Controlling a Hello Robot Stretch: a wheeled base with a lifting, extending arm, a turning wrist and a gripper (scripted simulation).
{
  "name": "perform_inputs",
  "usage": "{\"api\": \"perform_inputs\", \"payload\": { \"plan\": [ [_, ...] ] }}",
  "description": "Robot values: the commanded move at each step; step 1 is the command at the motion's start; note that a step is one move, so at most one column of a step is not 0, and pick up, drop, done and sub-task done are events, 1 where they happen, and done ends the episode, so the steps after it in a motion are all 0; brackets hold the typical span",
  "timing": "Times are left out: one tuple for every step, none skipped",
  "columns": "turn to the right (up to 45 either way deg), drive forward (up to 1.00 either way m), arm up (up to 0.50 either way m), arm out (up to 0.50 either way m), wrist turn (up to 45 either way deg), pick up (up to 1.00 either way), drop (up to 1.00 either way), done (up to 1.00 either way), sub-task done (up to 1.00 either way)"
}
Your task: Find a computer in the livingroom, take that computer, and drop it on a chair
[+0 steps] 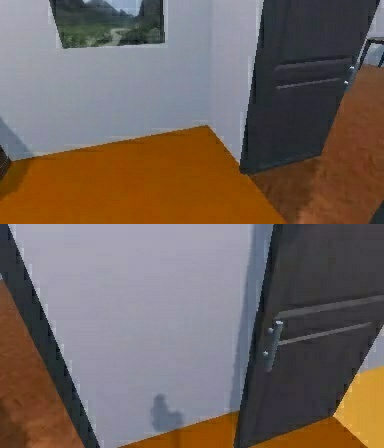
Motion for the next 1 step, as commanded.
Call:
{"api": "perform_inputs", "payload": {
  "plan": [
    [0.0,0.7,0.0,0.0,0.0,0.0,0.0,0.0,0.0]
  ]
}}
